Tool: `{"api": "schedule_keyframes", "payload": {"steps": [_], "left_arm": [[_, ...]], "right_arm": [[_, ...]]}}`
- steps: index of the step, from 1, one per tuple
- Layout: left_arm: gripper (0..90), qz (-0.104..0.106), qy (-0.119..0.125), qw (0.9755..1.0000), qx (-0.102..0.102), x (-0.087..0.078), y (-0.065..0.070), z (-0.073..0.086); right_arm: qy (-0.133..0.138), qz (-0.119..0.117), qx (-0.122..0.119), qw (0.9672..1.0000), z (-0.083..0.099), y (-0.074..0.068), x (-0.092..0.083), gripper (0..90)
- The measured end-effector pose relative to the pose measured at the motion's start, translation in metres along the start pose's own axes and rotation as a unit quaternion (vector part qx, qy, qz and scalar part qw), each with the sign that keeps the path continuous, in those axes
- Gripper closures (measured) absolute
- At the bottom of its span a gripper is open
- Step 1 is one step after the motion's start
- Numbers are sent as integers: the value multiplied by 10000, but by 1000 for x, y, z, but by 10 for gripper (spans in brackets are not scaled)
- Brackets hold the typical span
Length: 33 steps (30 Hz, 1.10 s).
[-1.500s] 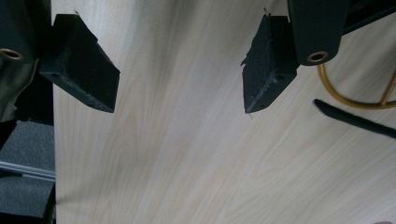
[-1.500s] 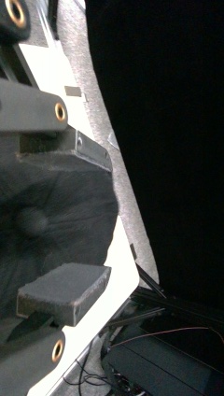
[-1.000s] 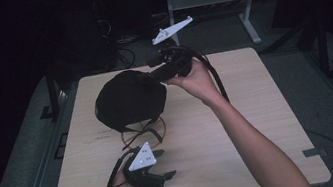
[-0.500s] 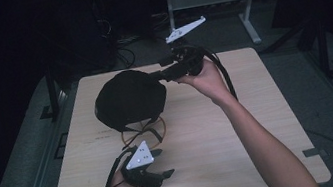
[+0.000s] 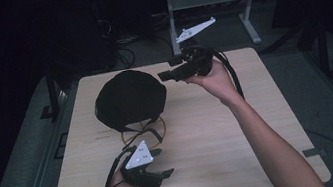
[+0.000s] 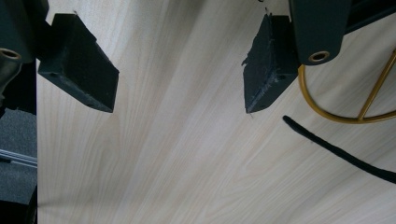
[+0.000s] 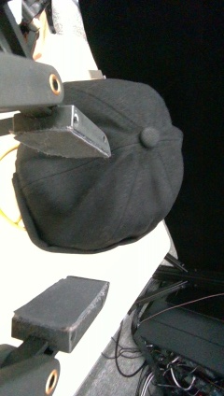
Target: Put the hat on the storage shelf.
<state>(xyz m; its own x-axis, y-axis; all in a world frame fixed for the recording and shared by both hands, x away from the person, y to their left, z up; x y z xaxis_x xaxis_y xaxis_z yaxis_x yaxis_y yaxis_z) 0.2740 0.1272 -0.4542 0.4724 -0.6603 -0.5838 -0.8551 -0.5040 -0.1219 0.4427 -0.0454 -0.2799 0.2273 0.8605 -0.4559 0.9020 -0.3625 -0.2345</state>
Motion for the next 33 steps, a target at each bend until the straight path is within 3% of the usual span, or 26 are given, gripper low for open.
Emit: {"api": "schedule_keyframes", "payload": {"steps": [18, 33], "left_arm": [[263, -14, -36, 10000, -27, 1, -1, 1], [263, -17, -48, 10000, -7, 2, -2, 1]], "right_arm": [[53, 199, 242, 9995, 24, 20, -28, 272], [-72, 350, 392, 9986, 52, 31, -46, 259]]}}
Point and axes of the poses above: each handheld gripper's, and its own axes: x roughly forward along the jaws, z roughly out of its underside, y roughly to its right, the point moved 5 cm from there along x, roughly forward along the jaws, and after that the axes turned 9 degrees about -z, right-handed, at the moved point
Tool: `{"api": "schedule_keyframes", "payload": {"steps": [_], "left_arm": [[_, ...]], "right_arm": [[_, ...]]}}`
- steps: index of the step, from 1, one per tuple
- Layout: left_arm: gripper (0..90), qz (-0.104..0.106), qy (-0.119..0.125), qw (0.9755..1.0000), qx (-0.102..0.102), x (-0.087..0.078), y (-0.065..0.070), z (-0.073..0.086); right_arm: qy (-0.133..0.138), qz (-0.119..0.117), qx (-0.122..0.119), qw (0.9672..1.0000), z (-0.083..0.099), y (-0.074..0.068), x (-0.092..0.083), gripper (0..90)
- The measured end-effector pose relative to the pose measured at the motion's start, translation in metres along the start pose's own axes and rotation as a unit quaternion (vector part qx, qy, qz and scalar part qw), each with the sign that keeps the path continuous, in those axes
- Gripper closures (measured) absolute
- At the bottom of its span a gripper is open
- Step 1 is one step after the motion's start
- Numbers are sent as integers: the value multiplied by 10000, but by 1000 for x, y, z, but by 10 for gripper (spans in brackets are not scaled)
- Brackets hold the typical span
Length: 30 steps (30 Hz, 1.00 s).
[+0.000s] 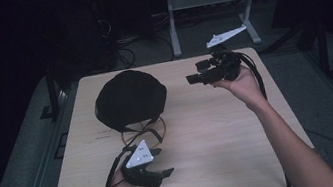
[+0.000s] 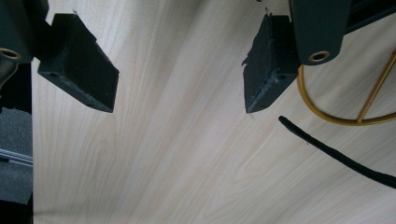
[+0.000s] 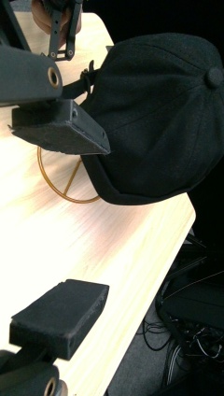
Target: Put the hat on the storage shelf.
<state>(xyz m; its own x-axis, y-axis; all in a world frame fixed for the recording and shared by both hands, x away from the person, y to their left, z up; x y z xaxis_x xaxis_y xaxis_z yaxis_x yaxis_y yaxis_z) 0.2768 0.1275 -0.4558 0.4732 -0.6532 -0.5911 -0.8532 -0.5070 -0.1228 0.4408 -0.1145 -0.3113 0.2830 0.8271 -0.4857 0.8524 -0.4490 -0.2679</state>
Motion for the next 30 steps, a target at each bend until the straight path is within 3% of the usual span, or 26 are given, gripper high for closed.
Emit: {"api": "schedule_keyframes", "payload": {"steps": [30], "left_arm": [[263, 23, -34, 10000, -4, 5, 2, 0]], "right_arm": [[-30, 58, 446, 9990, 60, 25, -27, 250]]}}
Point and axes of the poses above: each handheld gripper's, and its own axes: x roughly forward along the jaws, z roughly out of its underside, y roughly to its right, the point moved 5 cm from there along x, roughly forward along the jaws, and after that the axes turned 9 degrees about -z, right-handed, at the moved point
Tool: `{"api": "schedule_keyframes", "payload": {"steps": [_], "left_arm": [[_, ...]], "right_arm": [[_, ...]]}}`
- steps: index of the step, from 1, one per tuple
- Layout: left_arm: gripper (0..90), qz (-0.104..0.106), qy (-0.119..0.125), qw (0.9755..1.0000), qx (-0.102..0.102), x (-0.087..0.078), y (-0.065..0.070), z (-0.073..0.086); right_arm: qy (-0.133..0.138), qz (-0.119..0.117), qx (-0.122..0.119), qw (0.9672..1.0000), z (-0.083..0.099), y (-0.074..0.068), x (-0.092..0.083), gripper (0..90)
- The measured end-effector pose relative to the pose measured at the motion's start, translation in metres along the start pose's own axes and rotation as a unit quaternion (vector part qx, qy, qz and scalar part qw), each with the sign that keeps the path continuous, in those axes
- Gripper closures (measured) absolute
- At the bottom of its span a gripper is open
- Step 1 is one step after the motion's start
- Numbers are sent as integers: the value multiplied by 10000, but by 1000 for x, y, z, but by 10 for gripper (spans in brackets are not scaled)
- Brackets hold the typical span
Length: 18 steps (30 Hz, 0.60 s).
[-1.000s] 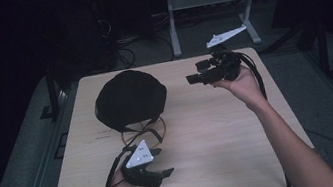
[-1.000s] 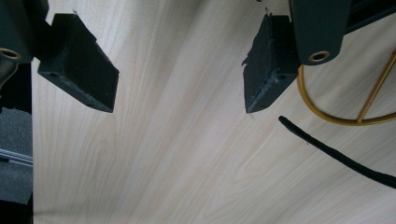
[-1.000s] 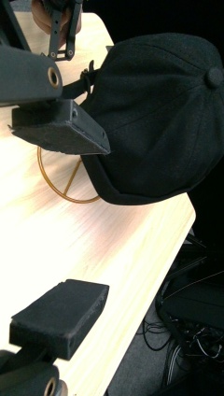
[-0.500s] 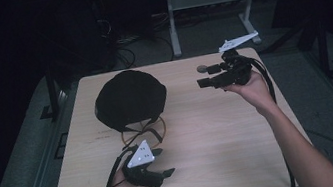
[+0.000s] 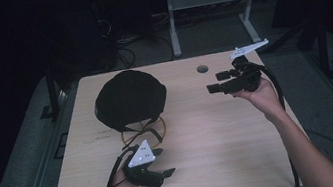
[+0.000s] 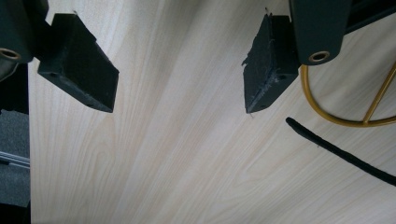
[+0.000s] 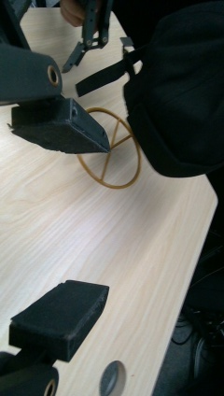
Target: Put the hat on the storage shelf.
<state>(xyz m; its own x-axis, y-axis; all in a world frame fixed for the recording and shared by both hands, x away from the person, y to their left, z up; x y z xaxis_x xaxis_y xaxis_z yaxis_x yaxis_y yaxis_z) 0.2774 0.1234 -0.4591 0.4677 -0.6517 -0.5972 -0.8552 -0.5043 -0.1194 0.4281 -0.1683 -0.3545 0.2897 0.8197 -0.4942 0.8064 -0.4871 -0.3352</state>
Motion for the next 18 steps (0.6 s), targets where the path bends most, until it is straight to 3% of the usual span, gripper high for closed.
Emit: {"api": "schedule_keyframes", "payload": {"steps": [18], "left_arm": [[263, 33, -38, 10000, -34, 2, 1, 0]], "right_arm": [[131, 9, 243, 9996, 38, 12, -21, 249]]}}
Point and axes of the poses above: each handheld gripper's, and its own axes: x roughly forward along the jaws, z roughly out of its underside, y roughly to its right, the point moved 5 cm from there along x, roughly forward along the jaws, and after that the axes turned 9 degrees about -z, right-handed, at the moved point
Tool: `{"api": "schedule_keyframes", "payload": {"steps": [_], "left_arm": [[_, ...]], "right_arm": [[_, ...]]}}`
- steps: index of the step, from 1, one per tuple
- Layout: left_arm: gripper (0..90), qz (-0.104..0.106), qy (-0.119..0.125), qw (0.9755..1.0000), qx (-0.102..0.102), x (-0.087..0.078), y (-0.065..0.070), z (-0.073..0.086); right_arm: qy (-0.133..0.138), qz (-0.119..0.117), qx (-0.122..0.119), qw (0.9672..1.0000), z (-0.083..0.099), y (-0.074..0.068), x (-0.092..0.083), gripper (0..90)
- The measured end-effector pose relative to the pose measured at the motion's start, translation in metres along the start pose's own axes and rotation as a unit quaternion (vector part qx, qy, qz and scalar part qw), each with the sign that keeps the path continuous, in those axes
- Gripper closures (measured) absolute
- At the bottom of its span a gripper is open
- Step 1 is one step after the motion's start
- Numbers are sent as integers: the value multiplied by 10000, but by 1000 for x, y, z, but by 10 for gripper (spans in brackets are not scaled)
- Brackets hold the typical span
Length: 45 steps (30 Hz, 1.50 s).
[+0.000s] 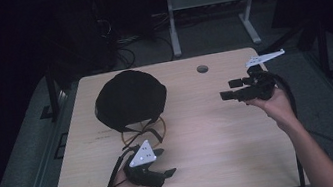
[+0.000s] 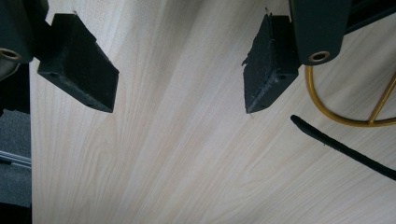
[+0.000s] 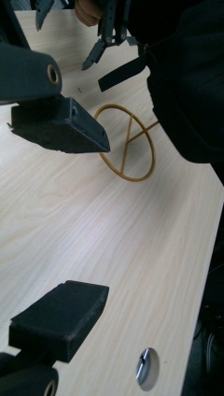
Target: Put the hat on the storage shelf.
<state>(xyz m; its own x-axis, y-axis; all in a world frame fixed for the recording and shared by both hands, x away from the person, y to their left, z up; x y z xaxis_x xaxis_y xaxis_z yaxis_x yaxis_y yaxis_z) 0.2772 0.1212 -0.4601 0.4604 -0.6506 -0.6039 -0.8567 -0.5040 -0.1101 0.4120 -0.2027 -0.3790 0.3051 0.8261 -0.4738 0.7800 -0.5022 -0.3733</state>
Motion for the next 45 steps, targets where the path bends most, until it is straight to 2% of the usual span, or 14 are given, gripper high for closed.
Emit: {"api": "schedule_keyframes", "payload": {"steps": [9, 22, 25, 45], "left_arm": [[262, 1, 6, 10000, -15, 1, 1, 0], [262, 37, -30, 10000, -50, 3, 1, 2], [262, 41, -31, 10000, -36, 3, 1, 2], [260, 64, -65, 9999, -78, 4, 1, 3]], "right_arm": [[-32, 56, 82, 9999, 21, 4, -10, 247], [-37, 11, 348, 9994, 58, 11, -19, 234], [-103, 31, 410, 9991, 71, 13, -19, 233], [-160, 110, 453, 9988, 116, 5, -37, 231]]}}
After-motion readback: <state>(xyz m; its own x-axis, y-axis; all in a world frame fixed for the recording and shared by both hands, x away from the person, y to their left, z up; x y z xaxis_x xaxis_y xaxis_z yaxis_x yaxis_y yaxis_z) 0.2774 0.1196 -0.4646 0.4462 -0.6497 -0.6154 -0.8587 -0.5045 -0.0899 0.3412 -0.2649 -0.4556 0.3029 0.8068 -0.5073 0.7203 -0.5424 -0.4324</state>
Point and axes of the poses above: each handheld gripper's, and its own axes: x roughly forward along the jaws, z roughly out of its underside, y roughly to its right, the point moved 5 cm from there along x, roughly forward along the jaws, and after that the axes turned 9 degrees about -z, right-handed, at the moved point
